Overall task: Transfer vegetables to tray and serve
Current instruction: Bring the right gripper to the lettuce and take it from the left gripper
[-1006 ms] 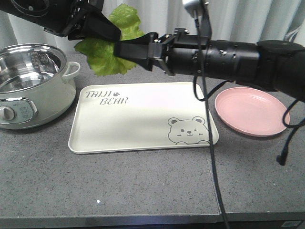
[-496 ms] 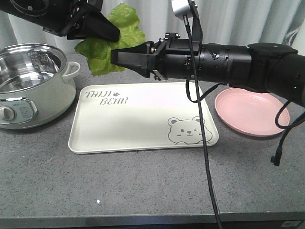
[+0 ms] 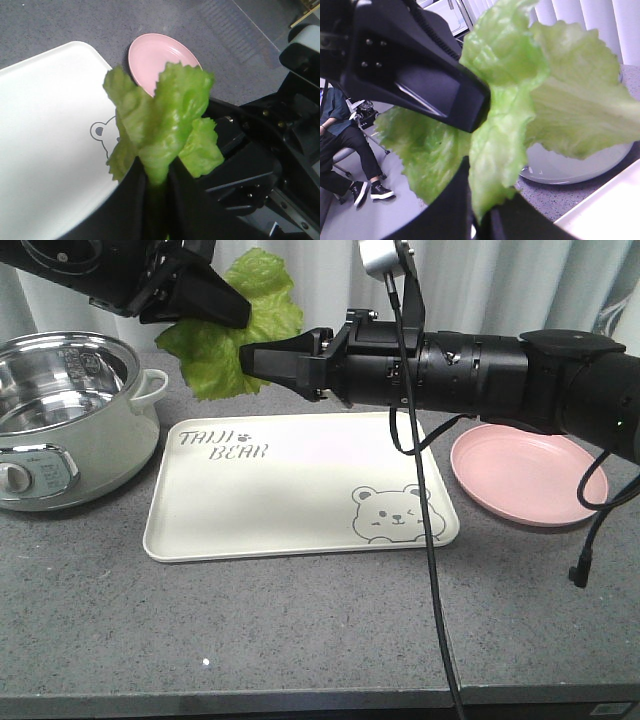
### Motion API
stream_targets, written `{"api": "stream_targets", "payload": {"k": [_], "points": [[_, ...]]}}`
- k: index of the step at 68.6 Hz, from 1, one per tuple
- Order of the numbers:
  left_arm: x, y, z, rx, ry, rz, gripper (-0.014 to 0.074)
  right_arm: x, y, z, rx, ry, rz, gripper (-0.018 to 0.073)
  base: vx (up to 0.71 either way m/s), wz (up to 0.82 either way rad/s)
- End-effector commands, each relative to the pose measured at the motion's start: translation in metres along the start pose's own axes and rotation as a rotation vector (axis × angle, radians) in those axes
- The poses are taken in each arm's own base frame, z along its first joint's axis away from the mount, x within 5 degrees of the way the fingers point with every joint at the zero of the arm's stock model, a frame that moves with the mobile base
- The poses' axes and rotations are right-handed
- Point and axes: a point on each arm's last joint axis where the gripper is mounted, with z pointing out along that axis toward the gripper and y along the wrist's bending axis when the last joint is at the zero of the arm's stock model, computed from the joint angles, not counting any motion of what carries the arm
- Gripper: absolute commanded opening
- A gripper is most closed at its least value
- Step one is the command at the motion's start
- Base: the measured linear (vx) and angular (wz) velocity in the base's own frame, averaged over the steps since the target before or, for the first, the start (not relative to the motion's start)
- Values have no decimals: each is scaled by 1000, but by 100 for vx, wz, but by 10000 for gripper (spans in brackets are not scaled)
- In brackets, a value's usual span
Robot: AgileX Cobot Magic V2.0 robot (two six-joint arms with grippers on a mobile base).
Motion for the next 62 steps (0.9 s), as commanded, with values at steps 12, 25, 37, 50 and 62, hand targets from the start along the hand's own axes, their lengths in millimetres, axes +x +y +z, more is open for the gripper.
{"api": "stream_targets", "payload": {"k": [12, 25, 37, 50, 62], "points": [[-5, -26, -21, 63, -78, 28, 364, -26, 21, -9, -47, -100, -30, -8, 0, 0], [-5, -26, -21, 63, -79, 28, 575, -26, 21, -9, -47, -100, -32, -8, 0, 0], [-5, -26, -21, 64, -79, 28, 620, -27, 21, -10, -45, -101, -33, -6, 0, 0], [-5, -26, -21, 64, -78, 28, 601, -33, 28, -17, 12, -96, -89, -5, 0, 0], [-5, -26, -21, 64, -78, 28, 587, -43, 38, -32, 166, -69, -204, -5, 0, 0]]}}
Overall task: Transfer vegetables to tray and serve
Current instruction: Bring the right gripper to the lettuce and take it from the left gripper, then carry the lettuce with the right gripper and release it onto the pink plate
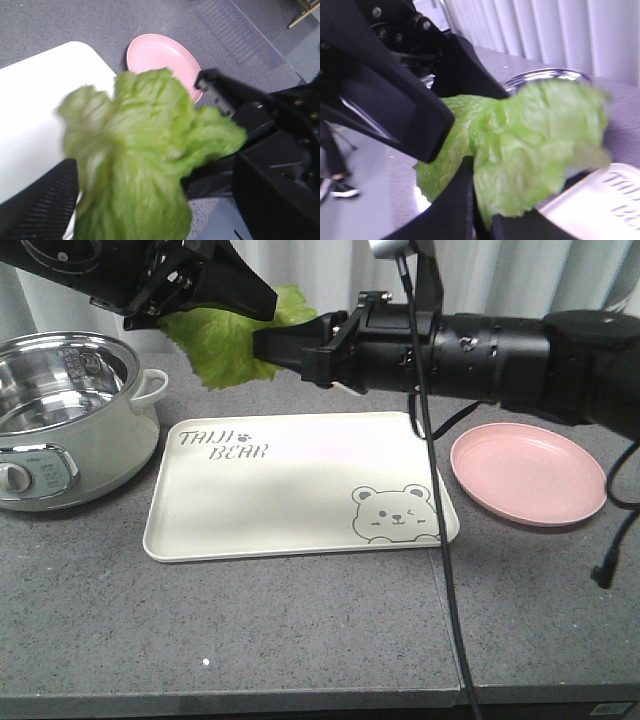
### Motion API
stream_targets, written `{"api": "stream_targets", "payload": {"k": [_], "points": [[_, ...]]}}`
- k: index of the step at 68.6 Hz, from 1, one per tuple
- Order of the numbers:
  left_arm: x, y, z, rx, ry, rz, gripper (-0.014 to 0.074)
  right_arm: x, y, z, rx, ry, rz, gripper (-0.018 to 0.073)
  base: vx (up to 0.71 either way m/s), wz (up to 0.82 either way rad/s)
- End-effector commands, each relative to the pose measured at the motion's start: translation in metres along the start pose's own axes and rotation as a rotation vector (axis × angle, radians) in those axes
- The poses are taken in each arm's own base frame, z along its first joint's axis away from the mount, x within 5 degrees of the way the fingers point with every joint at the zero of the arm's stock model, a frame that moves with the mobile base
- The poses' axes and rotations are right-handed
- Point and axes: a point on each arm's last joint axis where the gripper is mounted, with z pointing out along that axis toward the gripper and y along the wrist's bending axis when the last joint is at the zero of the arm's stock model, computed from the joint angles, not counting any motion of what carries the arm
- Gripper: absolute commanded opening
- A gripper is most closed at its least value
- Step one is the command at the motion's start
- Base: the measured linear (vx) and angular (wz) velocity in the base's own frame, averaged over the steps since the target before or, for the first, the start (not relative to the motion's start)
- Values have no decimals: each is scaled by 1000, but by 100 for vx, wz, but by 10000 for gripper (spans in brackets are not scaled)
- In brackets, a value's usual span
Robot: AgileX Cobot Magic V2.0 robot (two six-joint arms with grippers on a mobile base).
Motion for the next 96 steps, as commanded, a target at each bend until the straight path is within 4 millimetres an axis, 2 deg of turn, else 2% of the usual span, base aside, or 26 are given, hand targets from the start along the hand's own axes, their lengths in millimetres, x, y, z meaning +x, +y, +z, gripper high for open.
{"api": "stream_targets", "payload": {"k": [1, 11, 24, 37, 47, 57, 77, 96], "points": [[-4, -26, -21, 61, -78, 30, 587, -32, 19, -22, 73, -74, -90, -5, 0, 0], [-4, -26, -21, 61, -78, 30, 587, -41, 9, -47, 187, -61, -72, -5, 0, 0], [-4, -26, -21, 61, -78, 30, 587, -44, -35, -98, 377, -58, 93, -5, 0, 0], [-4, -26, -21, 61, -78, 30, 587, -30, -72, -153, 579, 66, 197, -5, 0, 0], [-4, -26, -21, 61, -78, 30, 587, -14, -91, -177, 705, 186, 256, -4, 0, 0], [-4, -26, -21, 62, -77, 30, 587, 3, -107, -182, 760, 286, 313, -4, 0, 0], [-4, -26, -21, 62, -77, 30, 587, 43, -150, -169, 745, 376, 478, -4, 0, 0], [-4, -26, -21, 62, -77, 30, 587, 65, -173, -164, 762, 395, 559, 7, 0, 0]]}}
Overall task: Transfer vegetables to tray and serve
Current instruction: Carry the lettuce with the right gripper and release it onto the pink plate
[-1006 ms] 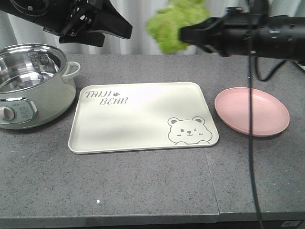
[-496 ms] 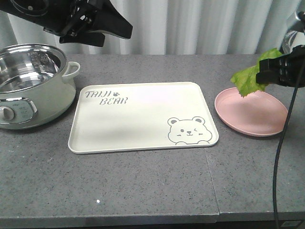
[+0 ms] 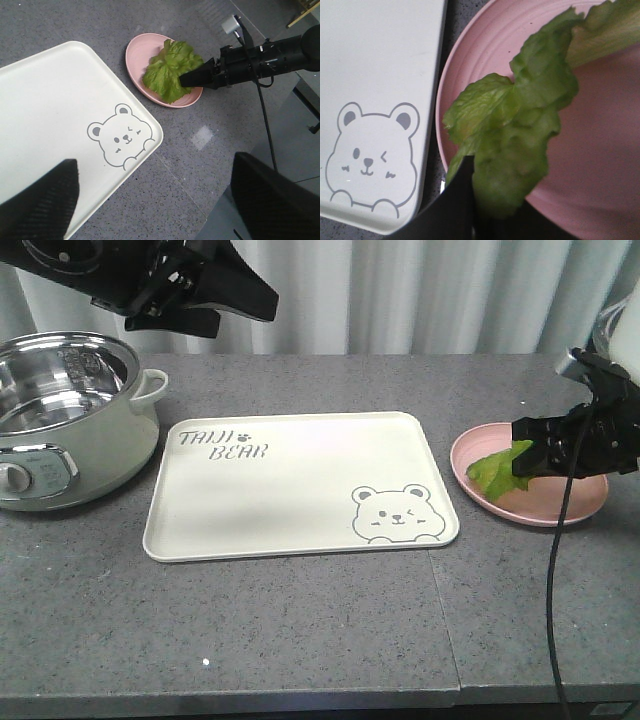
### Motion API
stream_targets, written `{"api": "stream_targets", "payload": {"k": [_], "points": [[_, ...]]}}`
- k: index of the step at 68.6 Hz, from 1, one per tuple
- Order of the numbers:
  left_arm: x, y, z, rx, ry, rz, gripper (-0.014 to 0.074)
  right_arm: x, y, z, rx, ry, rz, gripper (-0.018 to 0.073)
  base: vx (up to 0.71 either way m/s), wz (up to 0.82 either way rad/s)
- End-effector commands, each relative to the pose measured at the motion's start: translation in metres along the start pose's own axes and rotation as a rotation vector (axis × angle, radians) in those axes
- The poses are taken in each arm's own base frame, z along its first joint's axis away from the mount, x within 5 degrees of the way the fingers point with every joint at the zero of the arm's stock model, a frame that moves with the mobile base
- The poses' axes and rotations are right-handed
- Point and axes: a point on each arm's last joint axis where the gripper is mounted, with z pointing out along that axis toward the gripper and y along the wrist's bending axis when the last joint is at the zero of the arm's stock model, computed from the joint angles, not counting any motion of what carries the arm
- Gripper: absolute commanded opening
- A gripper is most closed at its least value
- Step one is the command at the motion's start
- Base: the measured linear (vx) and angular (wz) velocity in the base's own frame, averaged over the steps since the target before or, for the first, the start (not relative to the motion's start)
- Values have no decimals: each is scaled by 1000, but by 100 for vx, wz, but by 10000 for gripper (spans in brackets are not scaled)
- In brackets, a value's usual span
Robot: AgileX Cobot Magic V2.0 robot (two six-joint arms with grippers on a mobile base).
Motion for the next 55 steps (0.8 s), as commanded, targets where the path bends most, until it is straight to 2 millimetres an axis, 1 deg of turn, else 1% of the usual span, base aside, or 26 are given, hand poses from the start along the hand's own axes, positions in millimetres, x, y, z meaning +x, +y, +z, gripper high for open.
{"api": "stream_targets", "payload": {"k": [1, 10, 17, 20, 26, 30, 35, 44, 49, 55], "points": [[-4, -26, -21, 61, -76, 30, 587, -12, 7, -18, 4, -96, 3, 9, 0, 0], [-4, -26, -21, 61, -76, 30, 587, -13, 7, -18, 7, -101, 29, 35, 0, 0], [-4, -26, -21, 61, -76, 30, 587, -12, 5, -18, 24, -92, 39, 88, 0, 0], [-4, -26, -21, 61, -76, 30, 587, -11, 4, -18, 32, -85, 47, 124, 0, 0], [-4, -26, -21, 61, -76, 30, 587, -10, 3, -18, 52, -72, 55, 225, 0, 0], [-4, -26, -21, 61, -76, 30, 587, -10, 2, -18, 59, -66, 64, 308, 0, 0], [-4, -26, -21, 61, -76, 30, 587, -9, 1, -18, 66, -63, 75, 435, 0, 0], [-4, -26, -21, 61, -76, 30, 587, -9, 1, -18, 69, -62, 97, 603, 0, 0], [-4, -26, -21, 61, -76, 30, 587, -9, 1, -18, 69, -63, 102, 656, 0, 0], [-4, -26, -21, 61, -76, 30, 587, -9, 1, -18, 70, -62, 108, 662, 0, 0]]}}
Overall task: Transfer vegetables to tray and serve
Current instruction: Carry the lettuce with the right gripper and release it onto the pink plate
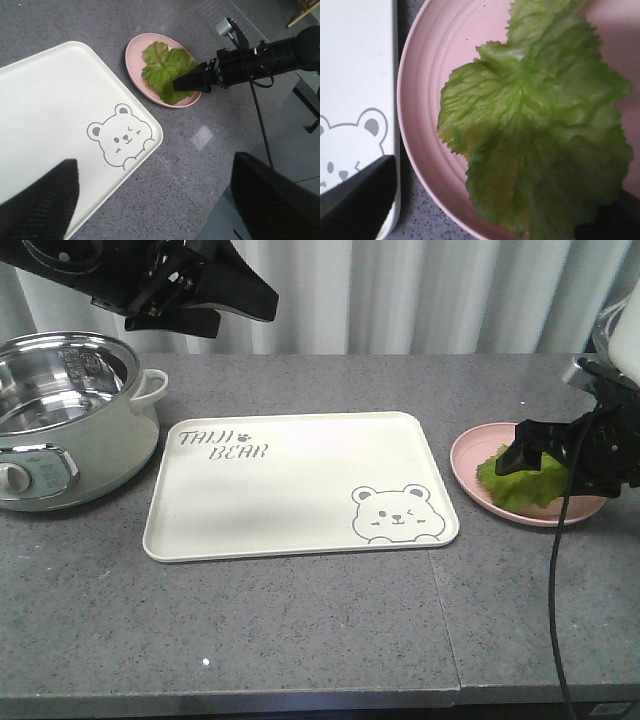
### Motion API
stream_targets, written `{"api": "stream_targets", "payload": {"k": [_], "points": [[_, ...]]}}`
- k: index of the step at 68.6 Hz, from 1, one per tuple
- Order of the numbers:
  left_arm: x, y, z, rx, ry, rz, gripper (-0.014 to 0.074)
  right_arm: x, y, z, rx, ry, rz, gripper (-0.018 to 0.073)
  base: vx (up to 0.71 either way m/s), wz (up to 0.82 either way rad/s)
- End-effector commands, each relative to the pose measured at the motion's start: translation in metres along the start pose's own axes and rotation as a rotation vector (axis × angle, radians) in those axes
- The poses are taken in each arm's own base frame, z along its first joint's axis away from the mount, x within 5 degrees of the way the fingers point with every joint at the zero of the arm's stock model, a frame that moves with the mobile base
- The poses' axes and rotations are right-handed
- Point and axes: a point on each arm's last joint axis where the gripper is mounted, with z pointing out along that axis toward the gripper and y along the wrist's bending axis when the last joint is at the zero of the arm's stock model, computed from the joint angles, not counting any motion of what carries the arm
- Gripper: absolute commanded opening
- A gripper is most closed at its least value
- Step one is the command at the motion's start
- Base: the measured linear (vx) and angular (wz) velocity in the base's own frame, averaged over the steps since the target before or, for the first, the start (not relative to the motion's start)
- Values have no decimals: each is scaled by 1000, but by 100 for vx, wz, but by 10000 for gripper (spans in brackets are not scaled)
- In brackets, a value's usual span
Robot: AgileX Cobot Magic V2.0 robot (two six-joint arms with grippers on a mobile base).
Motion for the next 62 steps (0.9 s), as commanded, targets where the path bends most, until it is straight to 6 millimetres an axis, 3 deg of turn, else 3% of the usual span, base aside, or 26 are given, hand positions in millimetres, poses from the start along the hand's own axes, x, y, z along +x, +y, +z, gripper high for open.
{"api": "stream_targets", "payload": {"k": [1, 21, 51, 62], "points": [[-4, -26, -21, 61, -76, 30, 587, -10, 9, -23, -9, -89, -10, 661, 0, 0], [-4, -26, -21, 61, -76, 30, 587, -12, 11, -28, 0, -109, -20, 632, 0, 0], [-4, -26, -21, 61, -76, 30, 587, -9, 17, -97, 266, -285, -87, 616, 0, 0], [-4, -26, -21, 61, -76, 30, 587, -8, 15, -109, 341, -311, -82, 606, 0, 0]]}}
